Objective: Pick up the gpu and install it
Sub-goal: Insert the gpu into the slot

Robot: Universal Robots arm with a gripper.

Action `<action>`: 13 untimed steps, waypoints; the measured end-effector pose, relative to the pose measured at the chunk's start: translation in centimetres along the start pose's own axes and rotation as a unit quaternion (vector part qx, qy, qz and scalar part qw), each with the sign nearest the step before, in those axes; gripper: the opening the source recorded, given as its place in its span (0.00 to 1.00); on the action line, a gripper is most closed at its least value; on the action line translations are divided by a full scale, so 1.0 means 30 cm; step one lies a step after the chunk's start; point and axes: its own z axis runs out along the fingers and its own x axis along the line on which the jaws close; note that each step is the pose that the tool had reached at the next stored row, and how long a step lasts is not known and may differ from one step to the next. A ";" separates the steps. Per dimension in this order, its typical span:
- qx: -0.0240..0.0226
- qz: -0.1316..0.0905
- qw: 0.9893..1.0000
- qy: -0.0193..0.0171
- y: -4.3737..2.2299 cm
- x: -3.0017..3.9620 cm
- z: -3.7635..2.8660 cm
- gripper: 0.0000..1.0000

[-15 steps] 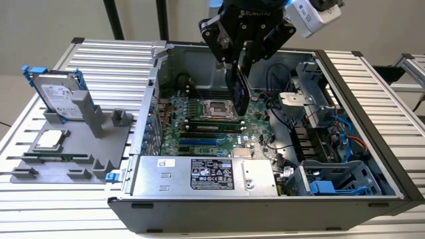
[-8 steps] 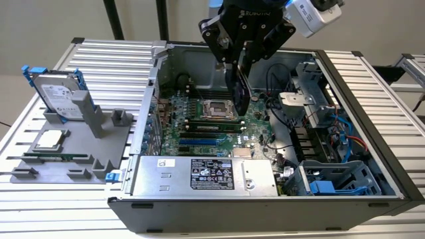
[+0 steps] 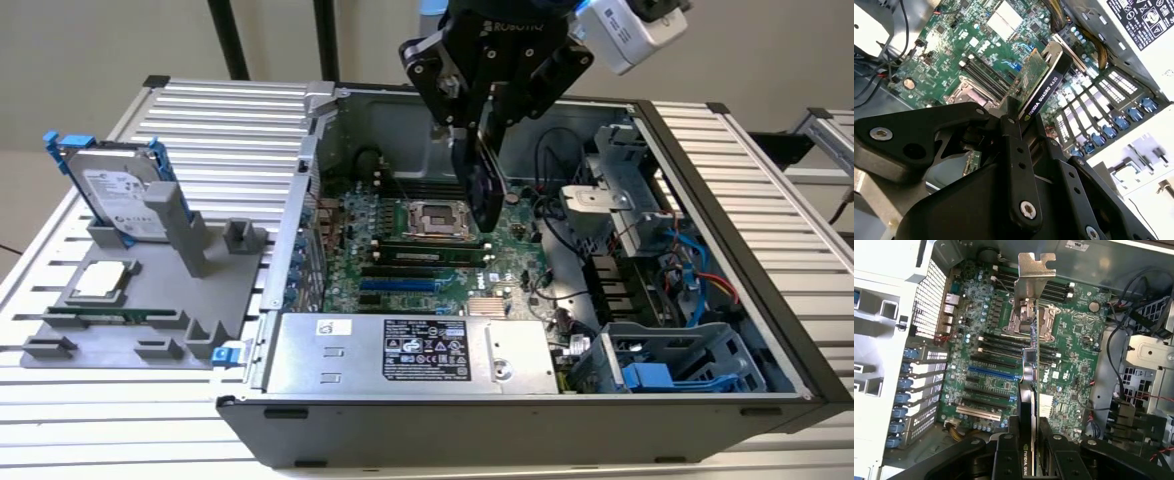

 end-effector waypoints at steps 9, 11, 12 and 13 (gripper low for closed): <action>0.000 -0.010 1.000 0.000 0.000 0.000 0.000 0.00; 0.000 -0.012 1.000 0.001 0.000 0.000 0.000 0.00; 0.000 -0.013 1.000 0.001 0.000 0.000 0.000 0.00; 0.000 -0.014 1.000 0.001 0.000 0.000 0.000 0.00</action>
